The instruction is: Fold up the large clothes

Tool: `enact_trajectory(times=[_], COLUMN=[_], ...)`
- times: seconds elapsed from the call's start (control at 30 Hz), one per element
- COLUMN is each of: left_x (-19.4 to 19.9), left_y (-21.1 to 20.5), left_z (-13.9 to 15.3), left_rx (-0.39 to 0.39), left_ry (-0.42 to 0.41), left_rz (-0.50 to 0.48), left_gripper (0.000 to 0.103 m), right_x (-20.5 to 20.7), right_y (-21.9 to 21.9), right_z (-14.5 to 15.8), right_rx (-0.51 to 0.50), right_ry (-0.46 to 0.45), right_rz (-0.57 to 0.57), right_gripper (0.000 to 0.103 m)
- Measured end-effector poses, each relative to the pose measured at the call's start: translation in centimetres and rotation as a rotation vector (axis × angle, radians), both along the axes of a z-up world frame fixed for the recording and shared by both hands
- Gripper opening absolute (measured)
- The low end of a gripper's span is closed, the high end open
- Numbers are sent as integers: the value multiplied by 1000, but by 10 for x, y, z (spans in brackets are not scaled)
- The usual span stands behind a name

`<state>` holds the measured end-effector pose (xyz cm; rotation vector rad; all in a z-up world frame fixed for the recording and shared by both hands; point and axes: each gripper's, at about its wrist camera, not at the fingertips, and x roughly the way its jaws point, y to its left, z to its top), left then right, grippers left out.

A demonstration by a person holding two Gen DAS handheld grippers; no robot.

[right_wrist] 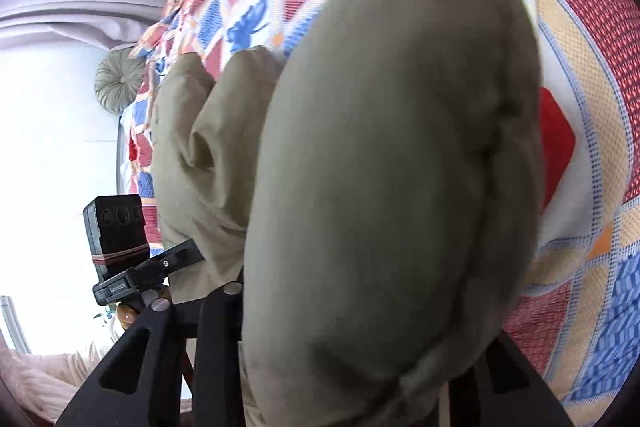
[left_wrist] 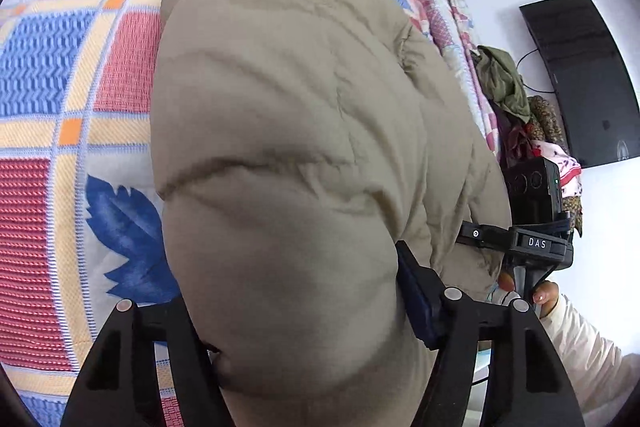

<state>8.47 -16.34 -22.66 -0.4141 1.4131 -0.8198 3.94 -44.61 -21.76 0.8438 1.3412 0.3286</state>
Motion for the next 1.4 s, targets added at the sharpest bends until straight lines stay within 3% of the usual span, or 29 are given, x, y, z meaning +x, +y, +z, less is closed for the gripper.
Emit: enact_trajectory(times=[0.3,0.47,0.63,0.8,0.93,1.0,1.13,1.27,1.4], left_x=[40,74,107,129,127,124,118,120,142], left_y=[71,133,198,250,266,267,265,291,299], left_z=[49,57,46,-3,-27,-22,1,23,35], left_rx=[-19,15,56,119,155,180,251,266,288], left_ry=[-100,-144,-173,-120,-103,-121,-197,-257,-305], left_rz=[74,145,208,269,316,323,330,381,422], left_gripper=[70,70,70,71,79,79,79,79,79], right_x=[44,87,129,165,167,161,143,111,109], right_y=[62,116,172,212,217,205,179,150,141], right_z=[42,40,24,-4,-18,-18,1,45,78], right_rx=[60,95,129,96,4,-48,-147,-300,-224], right_ry=[-105,-133,-144,-116,-75,-48,-31,-137,-252], right_rz=[42,81,123,156,141,105,57,16,10], right_gripper=[33,33,33,34,41,54,60,60,60])
